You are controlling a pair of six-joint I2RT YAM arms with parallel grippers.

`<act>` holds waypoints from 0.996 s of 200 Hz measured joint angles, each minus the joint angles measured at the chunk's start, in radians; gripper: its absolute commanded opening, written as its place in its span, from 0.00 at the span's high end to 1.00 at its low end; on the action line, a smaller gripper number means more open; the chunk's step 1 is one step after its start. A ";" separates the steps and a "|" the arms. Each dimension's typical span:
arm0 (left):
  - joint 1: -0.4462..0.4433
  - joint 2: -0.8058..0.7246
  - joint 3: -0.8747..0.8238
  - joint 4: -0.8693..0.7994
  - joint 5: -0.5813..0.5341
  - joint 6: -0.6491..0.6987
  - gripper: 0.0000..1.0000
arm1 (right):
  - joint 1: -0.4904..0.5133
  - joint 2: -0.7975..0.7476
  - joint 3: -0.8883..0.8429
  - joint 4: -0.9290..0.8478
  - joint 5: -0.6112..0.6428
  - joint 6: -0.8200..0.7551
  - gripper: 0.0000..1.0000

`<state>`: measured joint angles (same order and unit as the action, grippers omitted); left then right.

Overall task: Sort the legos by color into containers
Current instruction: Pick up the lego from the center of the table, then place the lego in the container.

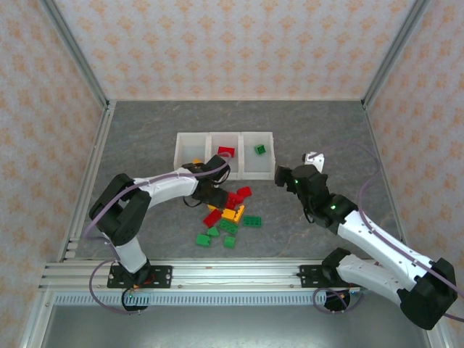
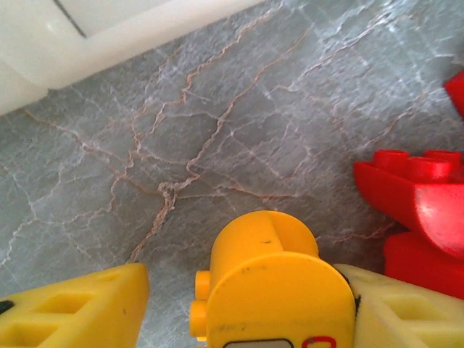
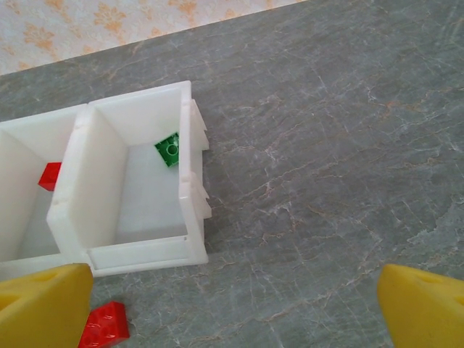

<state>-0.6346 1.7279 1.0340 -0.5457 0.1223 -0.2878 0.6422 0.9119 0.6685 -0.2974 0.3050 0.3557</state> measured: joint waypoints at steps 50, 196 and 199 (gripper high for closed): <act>0.018 -0.014 -0.050 0.039 0.001 -0.022 0.56 | 0.000 0.000 -0.006 0.000 0.021 0.000 0.00; 0.172 -0.355 -0.006 0.043 -0.140 -0.115 0.62 | 0.000 -0.261 -0.087 0.038 0.236 0.087 0.00; 0.185 -0.350 0.003 0.043 -0.140 -0.115 0.62 | 0.000 -0.274 -0.095 0.043 0.240 0.090 0.00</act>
<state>-0.4500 1.3777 1.0370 -0.5030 -0.0177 -0.4026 0.6418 0.6380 0.5735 -0.2546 0.5453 0.4454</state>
